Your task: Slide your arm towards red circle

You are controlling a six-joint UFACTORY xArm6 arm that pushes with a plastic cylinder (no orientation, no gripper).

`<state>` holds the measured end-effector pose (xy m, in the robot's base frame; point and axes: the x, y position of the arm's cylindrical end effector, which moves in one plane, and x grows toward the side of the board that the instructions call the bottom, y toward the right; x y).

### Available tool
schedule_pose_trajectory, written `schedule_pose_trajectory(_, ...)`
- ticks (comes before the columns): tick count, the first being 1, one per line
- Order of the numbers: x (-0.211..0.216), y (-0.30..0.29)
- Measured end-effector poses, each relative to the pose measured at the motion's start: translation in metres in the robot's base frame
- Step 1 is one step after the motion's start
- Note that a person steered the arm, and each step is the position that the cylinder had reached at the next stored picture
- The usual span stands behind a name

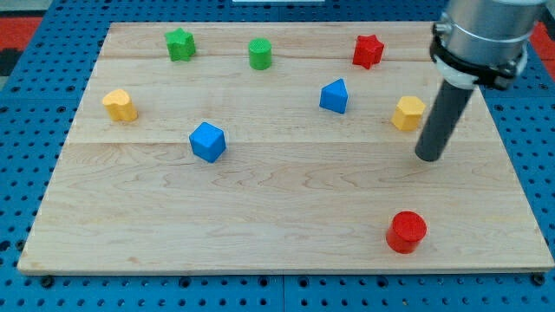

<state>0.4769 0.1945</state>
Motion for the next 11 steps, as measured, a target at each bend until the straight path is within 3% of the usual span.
schedule_pose_trajectory(2, 0.02, 0.032)
schedule_pose_trajectory(4, 0.087, 0.046)
schedule_pose_trajectory(5, 0.1, 0.035)
schedule_pose_trajectory(11, 0.114, 0.0)
